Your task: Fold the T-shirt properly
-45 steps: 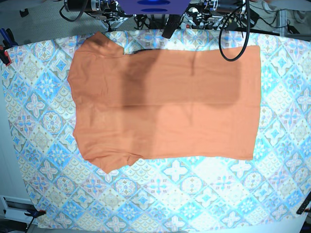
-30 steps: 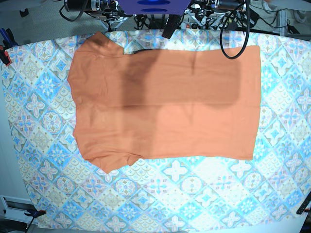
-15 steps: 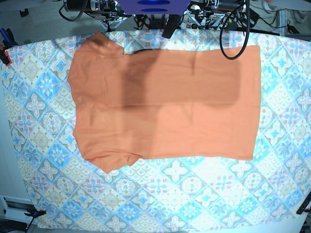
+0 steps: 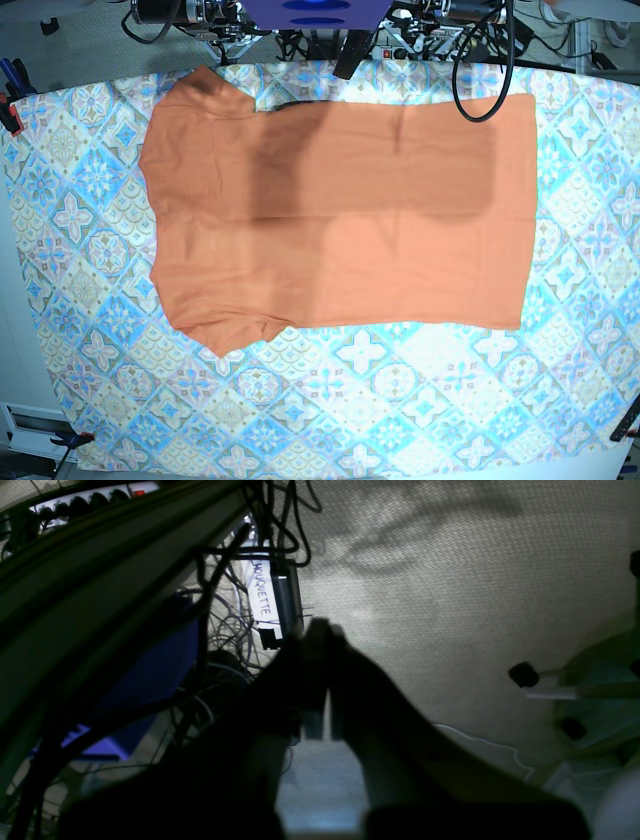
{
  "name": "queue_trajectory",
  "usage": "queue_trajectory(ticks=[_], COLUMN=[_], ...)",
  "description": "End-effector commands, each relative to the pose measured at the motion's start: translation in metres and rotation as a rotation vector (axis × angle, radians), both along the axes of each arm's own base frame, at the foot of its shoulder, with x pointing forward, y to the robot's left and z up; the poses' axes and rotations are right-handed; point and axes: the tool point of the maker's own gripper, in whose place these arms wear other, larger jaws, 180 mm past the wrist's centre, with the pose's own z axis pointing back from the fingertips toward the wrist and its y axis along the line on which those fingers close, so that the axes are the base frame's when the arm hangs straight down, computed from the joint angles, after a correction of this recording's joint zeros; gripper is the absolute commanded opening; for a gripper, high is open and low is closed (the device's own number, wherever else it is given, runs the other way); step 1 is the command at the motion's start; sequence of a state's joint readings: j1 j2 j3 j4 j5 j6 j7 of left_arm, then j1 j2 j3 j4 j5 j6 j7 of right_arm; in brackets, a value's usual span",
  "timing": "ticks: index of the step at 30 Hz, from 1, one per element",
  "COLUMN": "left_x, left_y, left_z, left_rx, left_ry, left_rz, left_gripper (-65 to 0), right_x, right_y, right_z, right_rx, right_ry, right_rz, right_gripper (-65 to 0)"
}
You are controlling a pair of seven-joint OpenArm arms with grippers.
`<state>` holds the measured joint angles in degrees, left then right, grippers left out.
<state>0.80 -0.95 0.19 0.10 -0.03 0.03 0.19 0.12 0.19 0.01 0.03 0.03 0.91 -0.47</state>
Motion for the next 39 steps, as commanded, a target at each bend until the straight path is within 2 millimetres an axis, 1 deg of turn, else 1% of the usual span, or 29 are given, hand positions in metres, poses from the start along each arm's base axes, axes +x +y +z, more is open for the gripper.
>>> queue_trajectory(ticks=[1, 5, 6, 8, 9, 10, 11, 12, 13, 14, 15, 16, 17, 19, 20, 21, 22, 23, 24, 25, 27, 28, 30, 32, 33, 36, 37, 39], left_x=[-0.001, -0.002, -0.002, -0.003, -0.003, -0.005, -0.015, -0.021, -0.026, -0.026, -0.027, -0.033, -0.039, -0.041, -0.042, -0.043, -0.044, -0.049, -0.056, -0.057, -0.065, -0.068, -0.080, -0.091, -0.094, -0.101, -0.101, -0.099], left_y=[-0.001, 0.002, 0.003, 0.007, 0.019, 0.026, 0.030, 0.032, 0.040, 0.052, 0.057, 0.057, 0.061, 0.074, 0.074, 0.077, 0.087, 0.094, 0.096, 0.098, 0.109, 0.111, 0.110, 0.099, 0.098, 0.094, 0.097, 0.113], left_z=[0.000, 0.000, 0.000, 0.000, 0.001, 0.001, 0.002, 0.002, 0.003, 0.004, 0.005, 0.005, 0.006, 0.008, 0.008, 0.009, 0.010, 0.012, 0.013, 0.013, 0.016, 0.017, 0.018, 0.018, 0.019, 0.022, 0.024, 0.030], left_rx=[0.001, 0.006, 0.007, 0.013, 0.030, 0.041, 0.048, 0.051, 0.063, 0.081, 0.089, 0.089, 0.095, 0.114, 0.114, 0.118, 0.134, 0.145, 0.149, 0.152, 0.170, 0.172, 0.147, 0.079, 0.057, 0.018, 0.016, 0.033], left_ry=[-0.002, -0.001, 0.001, 0.003, 0.003, 0.006, 0.019, 0.026, 0.034, 0.034, 0.035, 0.045, 0.054, 0.057, 0.058, 0.060, 0.062, 0.069, 0.077, 0.077, 0.088, 0.092, 0.110, 0.123, 0.122, 0.055, 0.027, -0.034], left_rz=[-0.004, -0.007, -0.007, -0.004, -0.003, 0.003, 0.006, 0.005, 0.005, 0.004, 0.005, 0.005, 0.004, 0.003, 0.004, 0.004, 0.005, 0.010, 0.024, 0.033, 0.044, 0.045, 0.048, 0.058, 0.068, 0.158, 0.176, 0.206], left_gripper=[-65.0, -65.0, -65.0, -65.0, -65.0, -65.0, -65.0, -65.0, -65.0, -65.0, -65.0, -65.0, -65.0, -65.0, -65.0, -65.0, -65.0, -65.0, -65.0, -65.0, -65.0, -65.0, -65.0, -65.0, -65.0, -65.0, -65.0, -65.0], right_x=[0.001, 0.000, 0.000, -0.001, -0.008, -0.016, -0.022, -0.023, -0.028, -0.033, -0.037, -0.041, -0.041, -0.047, -0.054, -0.058, -0.058, -0.058, -0.059, -0.059, -0.061, -0.067, -0.076, -0.087, -0.093, -0.104, -0.107, -0.111], right_y=[-0.007, -0.011, -0.017, -0.022, -0.024, -0.030, -0.034, -0.035, -0.036, -0.038, -0.041, -0.046, -0.048, -0.050, -0.051, -0.059, -0.067, -0.074, -0.074, -0.079, -0.091, -0.091, -0.092, -0.092, -0.092, -0.098, -0.100, -0.106], right_z=[0.000, 0.000, 0.000, 0.000, 0.001, 0.001, 0.001, 0.002, 0.002, 0.002, 0.002, 0.003, 0.003, 0.004, 0.004, 0.005, 0.006, 0.007, 0.007, 0.008, 0.009, 0.010, 0.011, 0.013, 0.013, 0.017, 0.018, 0.022], right_rx=[-0.012, -0.018, -0.027, -0.035, -0.038, -0.047, -0.053, -0.055, -0.056, -0.058, -0.063, -0.070, -0.074, -0.078, -0.081, -0.095, -0.108, -0.119, -0.120, -0.128, -0.146, -0.147, -0.151, -0.153, -0.154, -0.183, -0.195, -0.221], right_ry=[-0.007, -0.005, -0.006, -0.004, 0.010, 0.019, 0.027, 0.028, 0.036, 0.043, 0.050, 0.056, 0.055, 0.064, 0.073, 0.077, 0.075, 0.074, 0.075, 0.074, 0.079, 0.088, 0.099, 0.114, 0.120, 0.076, 0.054, 0.006], right_rz=[-0.004, -0.004, -0.004, -0.005, -0.005, -0.005, -0.004, -0.004, -0.004, -0.005, -0.005, -0.006, -0.011, -0.049, -0.077, -0.104, -0.128, -0.146, -0.159, -0.164, -0.170, -0.171, -0.173, -0.171, -0.175, -0.257, -0.279, -0.308], right_gripper=[-65.0, -65.0, -65.0, -65.0, -65.0, -65.0, -65.0, -65.0, -65.0, -65.0, -65.0, -65.0, -65.0, -65.0, -65.0, -65.0, -65.0, -65.0, -65.0, -65.0, -65.0, -65.0, -65.0, -65.0, -65.0, -65.0, -65.0, -65.0])
